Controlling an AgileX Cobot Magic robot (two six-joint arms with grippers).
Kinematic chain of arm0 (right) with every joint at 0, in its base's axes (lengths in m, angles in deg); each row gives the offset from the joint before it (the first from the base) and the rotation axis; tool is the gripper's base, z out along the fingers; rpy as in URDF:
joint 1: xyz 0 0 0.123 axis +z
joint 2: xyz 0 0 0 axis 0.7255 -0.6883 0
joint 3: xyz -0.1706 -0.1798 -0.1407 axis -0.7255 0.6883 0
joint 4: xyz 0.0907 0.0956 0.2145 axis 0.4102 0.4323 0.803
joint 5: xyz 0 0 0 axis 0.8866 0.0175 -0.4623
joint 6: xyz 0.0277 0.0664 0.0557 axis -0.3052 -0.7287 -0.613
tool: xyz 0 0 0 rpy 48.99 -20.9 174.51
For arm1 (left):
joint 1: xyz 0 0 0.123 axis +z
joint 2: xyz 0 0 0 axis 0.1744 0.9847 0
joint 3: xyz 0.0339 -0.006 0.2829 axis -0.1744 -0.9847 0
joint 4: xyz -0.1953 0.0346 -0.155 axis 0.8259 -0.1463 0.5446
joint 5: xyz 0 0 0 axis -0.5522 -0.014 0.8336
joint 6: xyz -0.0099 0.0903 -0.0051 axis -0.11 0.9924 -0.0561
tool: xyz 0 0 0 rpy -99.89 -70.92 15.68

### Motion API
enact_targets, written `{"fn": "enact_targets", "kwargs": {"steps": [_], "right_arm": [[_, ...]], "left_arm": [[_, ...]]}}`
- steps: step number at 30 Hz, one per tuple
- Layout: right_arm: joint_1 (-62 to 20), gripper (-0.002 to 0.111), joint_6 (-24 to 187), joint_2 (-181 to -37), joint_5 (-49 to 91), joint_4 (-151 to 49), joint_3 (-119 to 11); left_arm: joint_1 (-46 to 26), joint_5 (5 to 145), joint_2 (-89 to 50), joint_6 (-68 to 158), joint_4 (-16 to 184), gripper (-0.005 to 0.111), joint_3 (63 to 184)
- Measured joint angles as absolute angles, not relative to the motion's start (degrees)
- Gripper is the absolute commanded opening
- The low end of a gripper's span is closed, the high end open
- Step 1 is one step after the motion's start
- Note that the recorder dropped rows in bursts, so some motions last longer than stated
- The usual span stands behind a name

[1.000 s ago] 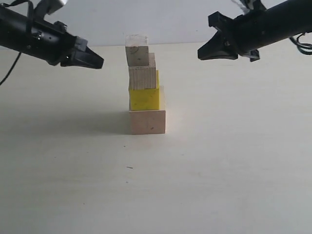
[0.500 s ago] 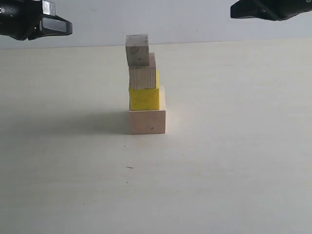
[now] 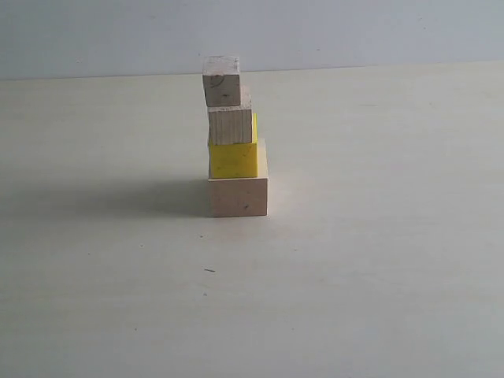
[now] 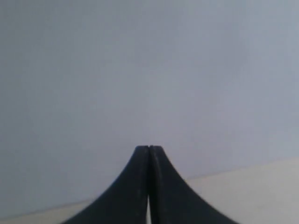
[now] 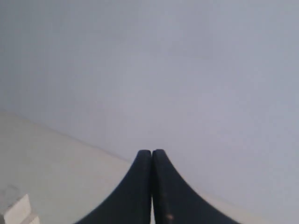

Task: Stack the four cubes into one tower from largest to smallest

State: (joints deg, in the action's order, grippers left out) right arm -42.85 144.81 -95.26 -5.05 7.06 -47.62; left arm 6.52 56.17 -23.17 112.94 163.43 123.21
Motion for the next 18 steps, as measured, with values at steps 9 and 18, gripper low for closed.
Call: {"fn": "enact_targets", "kwargs": {"steps": [9, 18], "right_arm": [[-42.9, 0.000, 134.8, -76.6, -2.8, -3.9, -46.2], [-42.9, 0.000, 115.6, -59.8, -4.0, -25.4, -42.8]], "left_arm": [[6.5, 63.8, -44.2, 112.6, 163.3, 0.000, 112.0], [6.5, 68.8, -62.1, 111.5, 163.3, 0.000, 102.0]]}}
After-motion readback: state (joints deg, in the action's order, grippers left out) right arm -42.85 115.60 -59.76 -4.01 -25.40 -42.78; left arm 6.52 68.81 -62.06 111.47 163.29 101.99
